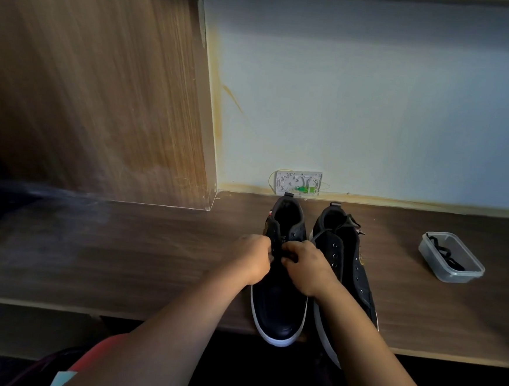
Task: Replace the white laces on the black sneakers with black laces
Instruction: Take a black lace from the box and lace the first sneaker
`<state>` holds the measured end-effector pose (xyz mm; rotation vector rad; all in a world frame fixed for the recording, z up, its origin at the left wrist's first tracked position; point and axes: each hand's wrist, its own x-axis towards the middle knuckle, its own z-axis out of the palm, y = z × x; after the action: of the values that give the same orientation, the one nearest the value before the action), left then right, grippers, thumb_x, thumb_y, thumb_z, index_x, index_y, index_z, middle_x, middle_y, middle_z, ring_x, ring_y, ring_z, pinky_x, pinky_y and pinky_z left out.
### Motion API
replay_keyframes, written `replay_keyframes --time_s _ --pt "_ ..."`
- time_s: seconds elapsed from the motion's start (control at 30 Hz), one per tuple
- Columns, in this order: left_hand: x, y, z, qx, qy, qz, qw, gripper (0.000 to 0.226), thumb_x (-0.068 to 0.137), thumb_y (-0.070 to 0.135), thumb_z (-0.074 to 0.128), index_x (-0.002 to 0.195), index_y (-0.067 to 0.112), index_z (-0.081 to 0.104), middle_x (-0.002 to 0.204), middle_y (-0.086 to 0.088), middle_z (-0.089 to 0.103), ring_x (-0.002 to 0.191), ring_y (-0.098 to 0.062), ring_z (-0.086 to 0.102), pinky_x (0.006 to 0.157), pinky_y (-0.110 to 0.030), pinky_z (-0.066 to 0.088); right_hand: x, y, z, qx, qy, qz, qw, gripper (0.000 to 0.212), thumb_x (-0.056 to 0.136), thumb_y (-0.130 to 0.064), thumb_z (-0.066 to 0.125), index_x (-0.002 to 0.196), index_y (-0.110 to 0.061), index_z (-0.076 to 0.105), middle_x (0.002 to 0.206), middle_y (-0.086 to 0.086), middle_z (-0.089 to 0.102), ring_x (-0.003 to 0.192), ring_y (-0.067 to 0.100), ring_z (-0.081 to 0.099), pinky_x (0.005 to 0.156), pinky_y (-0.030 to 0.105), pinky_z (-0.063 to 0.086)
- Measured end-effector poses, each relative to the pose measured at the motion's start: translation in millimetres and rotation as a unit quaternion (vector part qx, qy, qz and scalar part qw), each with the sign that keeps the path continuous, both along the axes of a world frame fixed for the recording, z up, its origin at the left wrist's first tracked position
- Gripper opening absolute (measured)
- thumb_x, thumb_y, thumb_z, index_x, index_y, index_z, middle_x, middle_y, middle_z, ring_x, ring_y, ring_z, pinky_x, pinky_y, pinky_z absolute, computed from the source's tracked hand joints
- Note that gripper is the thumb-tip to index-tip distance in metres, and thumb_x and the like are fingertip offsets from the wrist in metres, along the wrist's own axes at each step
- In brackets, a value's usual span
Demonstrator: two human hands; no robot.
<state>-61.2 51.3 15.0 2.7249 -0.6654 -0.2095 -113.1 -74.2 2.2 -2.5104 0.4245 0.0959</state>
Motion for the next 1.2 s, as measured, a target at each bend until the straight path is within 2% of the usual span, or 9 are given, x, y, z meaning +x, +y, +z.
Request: replay_keyframes --time_s 0.4,0.5,0.57,0.67,0.7,0.87,0.93,1.07,1.2 --pt "6 -2 12 -0.096 0.032 0.065 0.993 0.039 0.09 0.052 0.055 0.069 0.02 0.051 0.069 0.003 0.057 0.061 -0.014 0.05 0.052 -0.028 0.035 -5 -1 6 -0.139 -0.205 -0.024 0.969 0.022 0.098 -0.023 0.046 0.104 -0.009 0.061 0.11 0.009 0.046 0.104 0.028 0.042 0.088 0.039 0.04" --pt "8 -4 14 -0.122 0.079 0.084 0.986 0.037 0.082 0.041 0.061 0.064 0.01 0.057 0.065 -0.005 0.064 0.058 -0.019 0.059 0.054 -0.03 0.046 -7 -19 21 -0.002 -0.316 -0.125 0.94 0.015 0.098 -0.011 0.046 0.096 -0.005 0.06 0.095 0.008 0.051 0.09 0.024 0.045 0.083 0.032 0.036" --pt "13 -2 14 -0.195 0.142 0.113 0.964 0.037 0.079 0.037 0.058 0.075 0.0 0.065 0.071 -0.013 0.07 0.068 -0.026 0.069 0.066 -0.038 0.058 -13 -42 38 0.305 -0.393 -0.27 0.824 0.019 0.101 -0.012 0.039 0.089 -0.014 0.053 0.076 0.002 0.059 0.078 0.022 0.055 0.073 0.028 0.044" --pt "17 3 16 -0.26 0.269 0.137 0.917 0.023 0.089 0.021 0.055 0.096 0.001 0.063 0.085 -0.016 0.069 0.083 -0.027 0.069 0.079 -0.036 0.057 -34 -82 63 0.71 -0.425 -0.324 0.46 0.025 0.103 -0.013 0.029 0.087 -0.01 0.048 0.06 0.003 0.057 0.056 0.016 0.057 0.055 0.023 0.049" --pt "19 6 17 -0.263 0.294 0.135 0.909 0.019 0.09 0.019 0.054 0.096 0.003 0.061 0.087 -0.017 0.068 0.085 -0.027 0.067 0.082 -0.035 0.055 -39 -90 66 0.726 -0.416 -0.324 0.441 0.026 0.103 -0.013 0.029 0.082 -0.012 0.045 0.055 0.0 0.05 0.047 0.012 0.047 0.047 0.02 0.043" --pt "19 7 18 -0.261 0.309 0.127 0.906 0.01 0.092 0.017 0.053 0.089 0.009 0.059 0.079 -0.01 0.065 0.08 -0.023 0.063 0.082 -0.033 0.05 -33 -63 44 0.361 -0.324 -0.2 0.851 0.014 0.097 -0.029 0.055 0.084 -0.024 0.057 0.064 -0.008 0.057 0.052 0.007 0.047 0.052 0.023 0.039" --pt "18 6 18 -0.263 0.306 0.129 0.906 0.01 0.091 0.017 0.053 0.09 0.009 0.059 0.078 -0.009 0.065 0.075 -0.02 0.062 0.077 -0.031 0.049 -26 -36 27 0.185 -0.264 -0.046 0.945 0.007 0.092 -0.03 0.063 0.097 -0.028 0.066 0.087 -0.01 0.066 0.079 0.006 0.06 0.074 0.016 0.046" --pt "17 6 18 -0.265 0.308 0.131 0.904 0.011 0.092 0.017 0.052 0.088 0.01 0.06 0.08 -0.01 0.065 0.073 -0.021 0.06 0.07 -0.028 0.048 -16 -1 1 -0.111 -0.181 0.072 0.975 0.025 0.092 -0.033 0.058 0.113 -0.023 0.066 0.105 0.001 0.06 0.095 0.022 0.061 0.08 0.032 0.05" --pt "18 6 18 -0.264 0.309 0.124 0.905 0.011 0.093 0.018 0.051 0.092 0.01 0.059 0.08 -0.009 0.065 0.071 -0.02 0.061 0.076 -0.031 0.049 -12 -7 -1 -0.089 -0.169 0.036 0.981 0.017 0.094 -0.026 0.055 0.097 -0.013 0.067 0.096 0.007 0.053 0.088 0.031 0.059 0.074 0.037 0.047"
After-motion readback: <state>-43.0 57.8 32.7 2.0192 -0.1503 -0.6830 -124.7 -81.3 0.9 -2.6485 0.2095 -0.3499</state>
